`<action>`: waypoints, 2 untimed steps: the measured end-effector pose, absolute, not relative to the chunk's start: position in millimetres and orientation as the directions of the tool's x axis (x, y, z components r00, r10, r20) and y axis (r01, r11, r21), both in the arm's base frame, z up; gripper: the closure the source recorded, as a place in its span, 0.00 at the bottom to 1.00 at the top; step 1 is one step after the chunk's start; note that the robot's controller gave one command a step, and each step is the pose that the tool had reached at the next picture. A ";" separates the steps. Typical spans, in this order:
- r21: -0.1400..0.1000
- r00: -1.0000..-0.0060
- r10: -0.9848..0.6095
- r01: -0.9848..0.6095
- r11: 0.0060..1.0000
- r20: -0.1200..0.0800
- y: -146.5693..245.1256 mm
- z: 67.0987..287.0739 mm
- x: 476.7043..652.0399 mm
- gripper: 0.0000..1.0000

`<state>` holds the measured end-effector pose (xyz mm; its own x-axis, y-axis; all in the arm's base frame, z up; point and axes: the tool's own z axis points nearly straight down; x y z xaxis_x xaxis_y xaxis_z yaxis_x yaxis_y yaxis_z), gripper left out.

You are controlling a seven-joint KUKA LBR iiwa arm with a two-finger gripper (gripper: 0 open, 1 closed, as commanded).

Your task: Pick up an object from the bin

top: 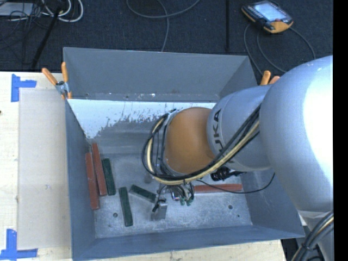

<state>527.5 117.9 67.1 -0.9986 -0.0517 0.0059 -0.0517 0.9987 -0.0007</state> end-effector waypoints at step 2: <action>0.001 -0.959 -0.285 -0.285 0.959 0.002 154.1 69.7 531.2 1.00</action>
Offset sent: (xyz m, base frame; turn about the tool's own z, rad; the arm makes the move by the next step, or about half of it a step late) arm 0.0000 0.0000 0.0000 0.0000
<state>531.2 154.1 69.7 -0.9585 -0.2850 0.0018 -0.2850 0.9585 0.0013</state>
